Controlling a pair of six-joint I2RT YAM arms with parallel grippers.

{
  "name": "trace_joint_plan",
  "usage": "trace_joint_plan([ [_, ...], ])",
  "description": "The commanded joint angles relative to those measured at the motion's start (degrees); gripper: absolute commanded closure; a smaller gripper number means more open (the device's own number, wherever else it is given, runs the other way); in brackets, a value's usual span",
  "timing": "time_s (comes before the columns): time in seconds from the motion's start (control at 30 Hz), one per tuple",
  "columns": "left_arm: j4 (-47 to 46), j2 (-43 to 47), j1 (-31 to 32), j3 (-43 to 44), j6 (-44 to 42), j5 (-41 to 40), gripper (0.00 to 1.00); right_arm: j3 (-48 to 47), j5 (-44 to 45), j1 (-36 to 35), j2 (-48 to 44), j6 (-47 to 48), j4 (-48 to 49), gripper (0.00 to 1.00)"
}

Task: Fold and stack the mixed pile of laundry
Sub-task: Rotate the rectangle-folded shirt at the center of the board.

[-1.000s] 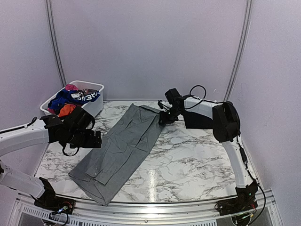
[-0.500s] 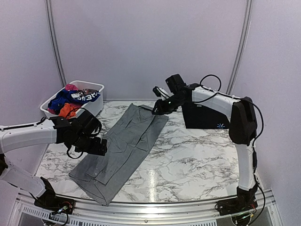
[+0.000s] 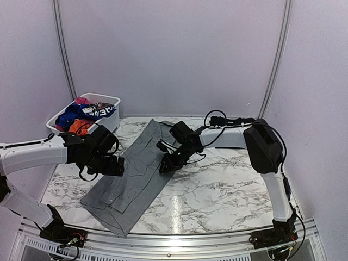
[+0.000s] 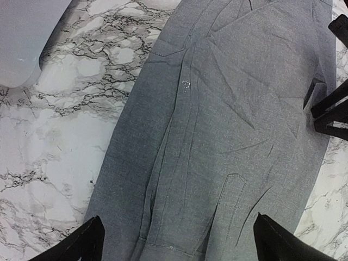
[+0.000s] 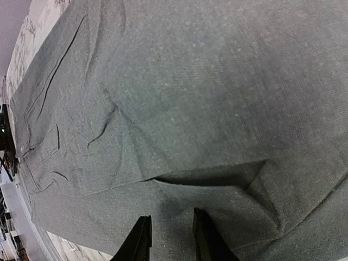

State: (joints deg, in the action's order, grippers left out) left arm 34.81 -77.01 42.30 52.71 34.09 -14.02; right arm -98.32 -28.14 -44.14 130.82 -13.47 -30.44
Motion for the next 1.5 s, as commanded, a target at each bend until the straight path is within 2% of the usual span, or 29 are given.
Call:
trace_joint_plan([
  [0.0, 1.1, 0.1, -0.1, 1.1, 1.3, -0.7, 0.01, 5.3, 3.0, 6.3, 0.8, 1.1, -1.2, 0.73],
  [0.1, 1.0, 0.0, 0.0, 0.9, 1.3, 0.0, 0.01, 8.5, 5.1, 11.8, -0.9, 3.5, -1.4, 0.74],
  [0.23, 0.4, -2.2, 0.5, 1.9, -0.1, 1.2, 0.01, 8.1, 5.7, 18.3, -2.0, 7.3, -3.1, 0.74],
  [0.4, -1.7, -7.0, 2.7, 4.9, -2.2, 3.3, 0.01, 6.9, 5.3, 22.6, -4.8, 10.2, -4.9, 0.73],
  [0.57, -5.1, -12.2, 4.9, 8.5, -2.7, 5.9, 0.02, 7.2, -0.7, 22.2, -12.1, 10.8, -4.3, 0.68],
  [0.77, -9.4, -17.9, 6.1, 11.9, -4.6, 11.4, 0.12, 13.7, -4.5, 17.5, -19.8, 8.8, -4.5, 0.68],
  [0.9, -10.4, -22.7, 6.5, 15.8, -8.7, 14.6, 0.21, 20.9, -5.1, 12.1, -22.5, 4.1, -0.6, 0.69],
  [1.07, -10.9, -26.5, 7.8, 17.9, -12.9, 17.9, 0.41, 29.4, -5.2, 8.8, -24.1, -2.5, 6.4, 0.71],
  [1.17, -12.6, -26.7, 8.8, 15.1, -13.8, 18.3, 0.5, 32.8, -4.6, 7.9, -23.7, -3.2, 8.5, 0.73],
  [1.3, -13.9, -27.1, 10.7, 10.6, -13.6, 17.8, 0.66, 37.0, -3.3, 7.6, -23.0, -1.7, 9.2, 0.74],
  [1.47, -13.6, -27.1, 15.9, 6.0, -9.9, 15.7, 0.78, 42.2, -3.5, 7.0, -25.8, -0.8, 10.2, 0.76],
])
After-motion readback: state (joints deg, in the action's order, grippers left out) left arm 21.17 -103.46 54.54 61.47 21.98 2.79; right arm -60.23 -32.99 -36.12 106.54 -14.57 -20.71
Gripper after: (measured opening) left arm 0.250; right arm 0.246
